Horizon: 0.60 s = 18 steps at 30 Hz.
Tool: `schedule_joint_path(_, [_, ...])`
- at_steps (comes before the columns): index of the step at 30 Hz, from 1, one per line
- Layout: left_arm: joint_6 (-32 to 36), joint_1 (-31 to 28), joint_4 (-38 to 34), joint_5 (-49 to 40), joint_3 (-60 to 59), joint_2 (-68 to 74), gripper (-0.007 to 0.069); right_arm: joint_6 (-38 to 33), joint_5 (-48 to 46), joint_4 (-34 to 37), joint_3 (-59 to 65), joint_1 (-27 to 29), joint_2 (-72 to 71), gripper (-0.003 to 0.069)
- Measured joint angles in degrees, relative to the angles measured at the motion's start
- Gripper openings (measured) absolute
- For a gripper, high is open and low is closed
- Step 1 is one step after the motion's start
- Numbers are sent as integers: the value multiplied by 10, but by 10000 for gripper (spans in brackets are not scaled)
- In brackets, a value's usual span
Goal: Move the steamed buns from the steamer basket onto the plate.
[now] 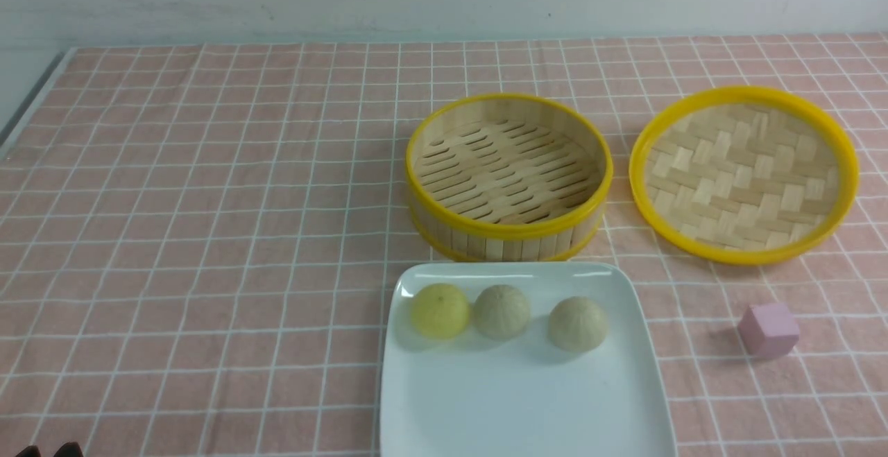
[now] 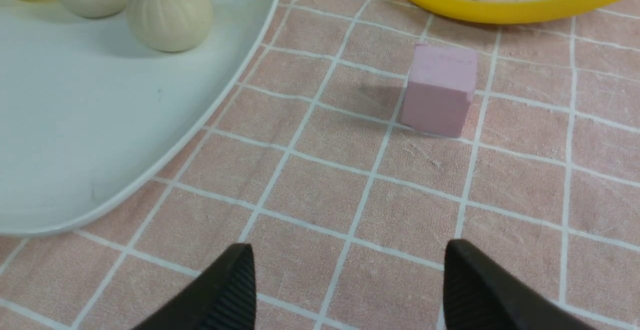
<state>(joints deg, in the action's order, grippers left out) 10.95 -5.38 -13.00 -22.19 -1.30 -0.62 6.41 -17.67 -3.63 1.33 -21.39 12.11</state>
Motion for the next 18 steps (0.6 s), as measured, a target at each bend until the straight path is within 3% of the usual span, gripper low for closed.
schedule_joint_path(6, [-15,0,12,0,0,0,243,0,0,0,0,0,0,495])
schedule_joint_path(13, [-202,0,161,2,1,0,243,0,0,0,0,0,0,495])
schedule_joint_path(18, [-247,0,204,1,1,0,243,0,0,0,0,0,0,495])
